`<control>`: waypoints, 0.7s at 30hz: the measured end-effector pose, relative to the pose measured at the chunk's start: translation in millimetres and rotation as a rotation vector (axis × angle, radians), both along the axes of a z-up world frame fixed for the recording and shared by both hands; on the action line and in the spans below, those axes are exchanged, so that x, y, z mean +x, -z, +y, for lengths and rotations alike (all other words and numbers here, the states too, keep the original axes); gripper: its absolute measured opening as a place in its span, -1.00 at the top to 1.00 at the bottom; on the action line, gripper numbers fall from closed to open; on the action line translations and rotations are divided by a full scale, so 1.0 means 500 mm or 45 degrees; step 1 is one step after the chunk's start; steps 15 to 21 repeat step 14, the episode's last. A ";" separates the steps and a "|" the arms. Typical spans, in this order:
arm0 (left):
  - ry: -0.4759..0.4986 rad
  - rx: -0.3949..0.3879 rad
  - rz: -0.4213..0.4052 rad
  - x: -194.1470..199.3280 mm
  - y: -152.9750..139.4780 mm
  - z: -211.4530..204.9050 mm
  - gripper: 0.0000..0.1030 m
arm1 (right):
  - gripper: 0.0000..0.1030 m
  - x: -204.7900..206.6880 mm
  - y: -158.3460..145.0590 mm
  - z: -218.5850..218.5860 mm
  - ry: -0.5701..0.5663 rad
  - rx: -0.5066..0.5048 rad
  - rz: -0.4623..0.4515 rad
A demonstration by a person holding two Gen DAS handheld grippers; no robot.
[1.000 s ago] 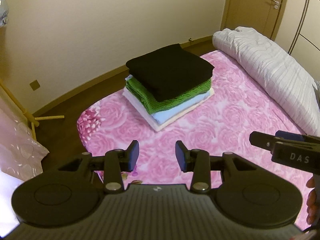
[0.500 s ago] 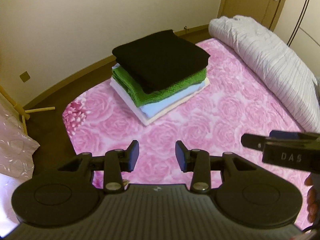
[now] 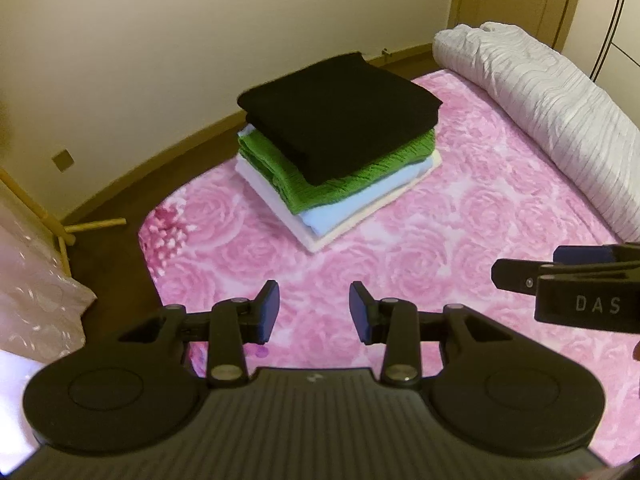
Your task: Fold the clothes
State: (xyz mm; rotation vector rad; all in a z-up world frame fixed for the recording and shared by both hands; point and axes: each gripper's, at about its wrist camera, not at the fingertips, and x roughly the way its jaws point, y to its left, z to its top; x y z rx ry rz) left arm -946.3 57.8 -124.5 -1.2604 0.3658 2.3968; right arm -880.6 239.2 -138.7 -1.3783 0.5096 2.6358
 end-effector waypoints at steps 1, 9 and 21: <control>-0.002 -0.001 0.015 0.001 0.000 -0.001 0.34 | -0.45 -0.003 0.002 -0.003 -0.004 0.002 -0.006; -0.037 0.065 0.039 -0.005 -0.007 -0.016 0.34 | -0.45 -0.016 0.004 -0.016 -0.024 0.007 -0.021; -0.040 0.074 0.054 -0.004 -0.017 -0.019 0.34 | -0.45 -0.015 -0.003 -0.019 -0.018 0.014 -0.014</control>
